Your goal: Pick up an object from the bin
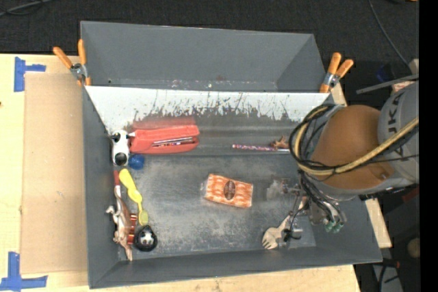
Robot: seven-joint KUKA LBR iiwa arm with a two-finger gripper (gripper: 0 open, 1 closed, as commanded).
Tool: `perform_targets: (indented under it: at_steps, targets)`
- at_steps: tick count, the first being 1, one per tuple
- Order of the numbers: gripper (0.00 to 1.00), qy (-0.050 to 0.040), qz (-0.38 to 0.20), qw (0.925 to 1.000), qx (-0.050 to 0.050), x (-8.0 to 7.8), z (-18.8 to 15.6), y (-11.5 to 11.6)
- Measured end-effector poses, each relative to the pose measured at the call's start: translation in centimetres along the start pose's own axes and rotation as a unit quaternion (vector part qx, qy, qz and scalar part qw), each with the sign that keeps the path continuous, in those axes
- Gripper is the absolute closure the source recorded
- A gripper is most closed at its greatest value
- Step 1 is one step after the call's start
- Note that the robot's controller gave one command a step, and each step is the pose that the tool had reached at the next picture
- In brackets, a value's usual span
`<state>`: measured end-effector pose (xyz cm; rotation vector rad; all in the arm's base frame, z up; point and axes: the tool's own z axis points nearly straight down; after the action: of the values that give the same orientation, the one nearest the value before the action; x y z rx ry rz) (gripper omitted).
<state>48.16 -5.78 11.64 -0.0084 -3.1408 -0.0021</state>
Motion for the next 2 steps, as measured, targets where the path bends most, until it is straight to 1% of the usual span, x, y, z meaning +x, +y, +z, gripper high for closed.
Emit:
perform_targets:
  at_steps: [1, 2]
  targets:
    - [0.00, -0.0047, -0.035, 0.9994, 0.001, -2.6, 2.7, 7.3]
    - [0.00, 0.0028, 0.079, 0.9969, 0.001, 0.0, 3.5, 6.6]
